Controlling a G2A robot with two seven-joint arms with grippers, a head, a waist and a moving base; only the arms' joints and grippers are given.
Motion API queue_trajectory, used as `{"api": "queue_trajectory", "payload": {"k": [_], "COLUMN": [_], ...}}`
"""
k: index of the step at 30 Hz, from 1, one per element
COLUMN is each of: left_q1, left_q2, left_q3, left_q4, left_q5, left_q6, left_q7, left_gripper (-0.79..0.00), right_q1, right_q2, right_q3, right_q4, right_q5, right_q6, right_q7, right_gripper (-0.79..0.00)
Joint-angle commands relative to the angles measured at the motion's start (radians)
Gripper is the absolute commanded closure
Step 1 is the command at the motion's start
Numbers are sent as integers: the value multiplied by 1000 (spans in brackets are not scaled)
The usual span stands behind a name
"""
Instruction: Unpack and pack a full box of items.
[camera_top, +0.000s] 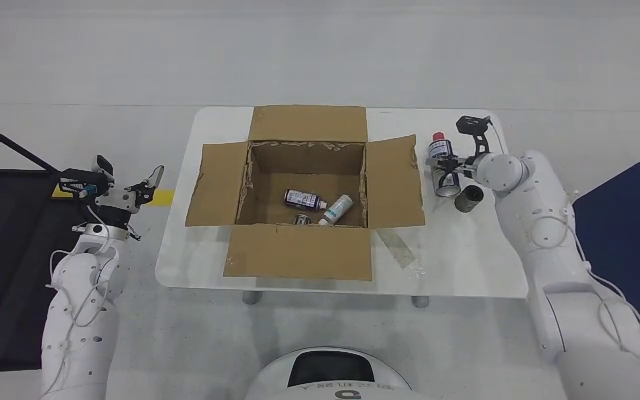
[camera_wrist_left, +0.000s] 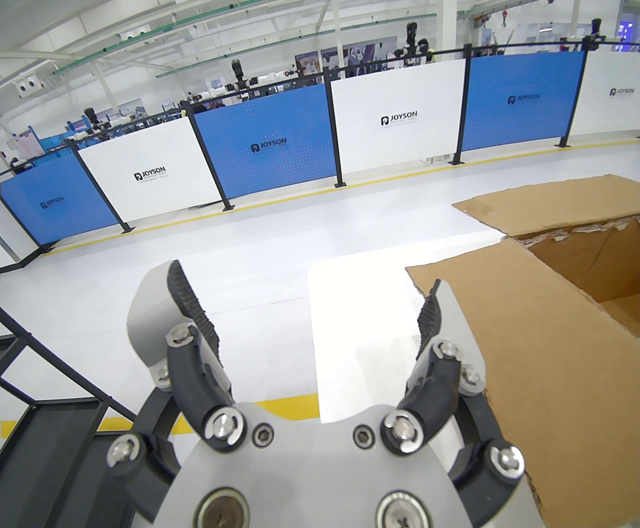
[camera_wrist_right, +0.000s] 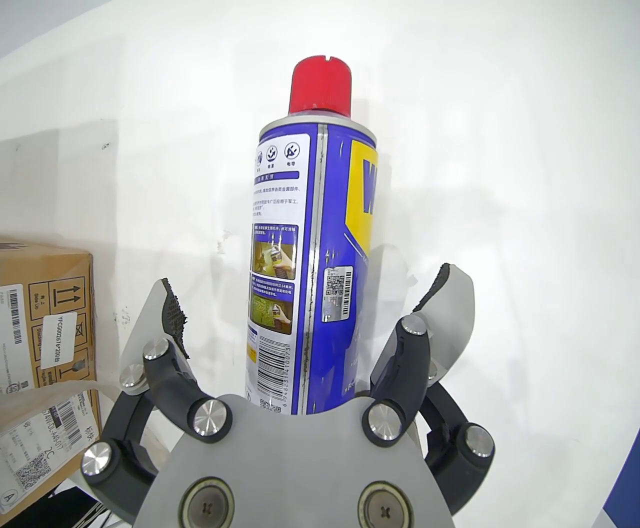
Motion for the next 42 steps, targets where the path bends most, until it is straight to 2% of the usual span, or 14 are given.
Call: {"api": "queue_trajectory", "payload": {"k": [1, 10, 19, 24, 29, 32, 34, 42], "left_q1": [0, 0, 0, 0, 0, 0, 0, 0], "left_q2": [0, 0, 0, 0, 0, 0, 0, 0], "left_q3": [0, 0, 0, 0, 0, 0, 0, 0], "left_q4": [0, 0, 0, 0, 0, 0, 0, 0], "left_q5": [0, 0, 0, 0, 0, 0, 0, 0], "left_q6": [0, 0, 0, 0, 0, 0, 0, 0], "left_q7": [0, 0, 0, 0, 0, 0, 0, 0], "left_gripper": [-785, -785, -785, -785, -785, -785, -785, -785], "right_q1": [-4, -41, -130, -235, -385, -449, -472, -472], "right_q2": [2, 18, 37, 49, 61, 65, 71, 71], "right_q3": [5, 48, 123, 174, 235, 248, 260, 260], "right_q4": [-8, -78, -244, -443, -713, -833, -877, -877], "right_q5": [2, 23, 80, 107, 188, 252, 268, 268], "right_q6": [6, 19, 21, 6, -85, -162, -188, -188], "right_q7": [-8, -56, -131, -182, -191, -170, -115, -115], "right_gripper": [-785, -785, -785, -785, -785, -785, -785, -785]}}
